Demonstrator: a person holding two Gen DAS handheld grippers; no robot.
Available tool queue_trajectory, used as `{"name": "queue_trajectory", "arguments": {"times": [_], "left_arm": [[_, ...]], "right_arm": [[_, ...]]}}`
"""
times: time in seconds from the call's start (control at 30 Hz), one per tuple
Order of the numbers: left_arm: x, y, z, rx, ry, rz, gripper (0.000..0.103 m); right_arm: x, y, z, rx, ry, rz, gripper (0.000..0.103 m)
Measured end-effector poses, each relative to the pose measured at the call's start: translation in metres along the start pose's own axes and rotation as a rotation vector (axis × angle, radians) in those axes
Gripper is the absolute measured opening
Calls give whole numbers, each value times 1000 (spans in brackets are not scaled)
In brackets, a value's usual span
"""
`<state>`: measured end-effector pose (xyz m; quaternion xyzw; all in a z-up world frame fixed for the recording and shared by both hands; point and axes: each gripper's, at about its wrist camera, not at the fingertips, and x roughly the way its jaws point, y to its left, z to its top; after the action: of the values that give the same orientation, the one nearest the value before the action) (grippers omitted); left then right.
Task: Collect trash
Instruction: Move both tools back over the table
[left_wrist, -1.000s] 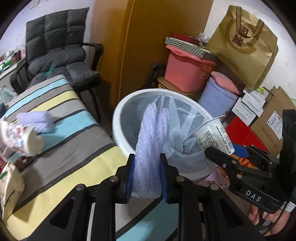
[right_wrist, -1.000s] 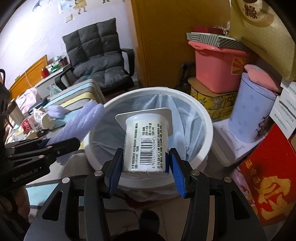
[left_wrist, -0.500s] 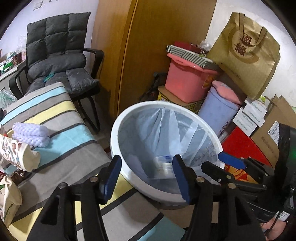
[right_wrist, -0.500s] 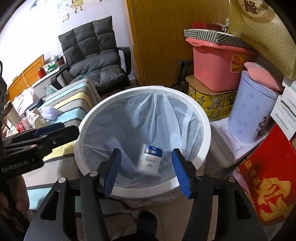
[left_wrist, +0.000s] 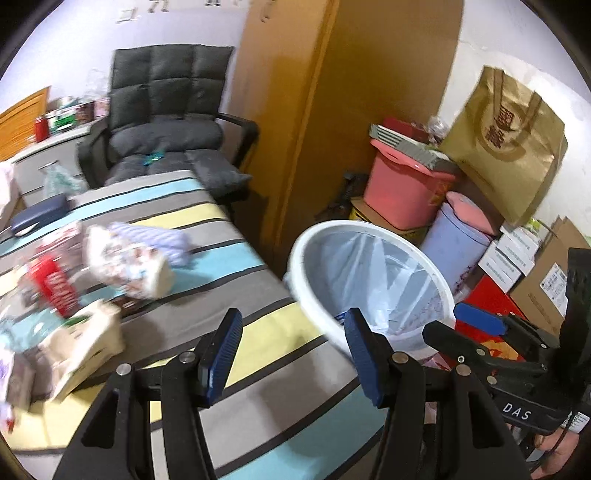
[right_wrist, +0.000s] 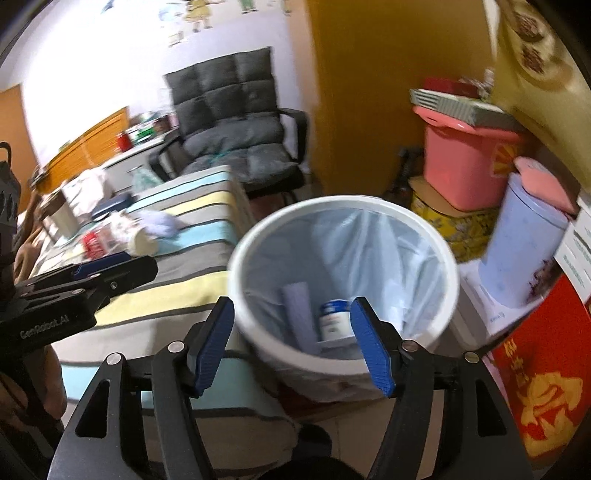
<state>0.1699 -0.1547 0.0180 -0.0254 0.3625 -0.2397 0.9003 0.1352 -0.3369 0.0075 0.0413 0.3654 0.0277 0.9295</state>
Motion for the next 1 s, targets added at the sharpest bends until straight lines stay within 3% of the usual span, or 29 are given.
{"name": "queue_trajectory", "arguments": {"times": [0.5, 1.0], "left_arm": [[-80, 70, -61, -108, -40, 182, 59], [-112, 123, -94, -210, -21, 284, 59]], "right_arm": [[3, 88, -14, -161, 41, 167, 67], [11, 145, -20, -238, 74, 198, 67]]}}
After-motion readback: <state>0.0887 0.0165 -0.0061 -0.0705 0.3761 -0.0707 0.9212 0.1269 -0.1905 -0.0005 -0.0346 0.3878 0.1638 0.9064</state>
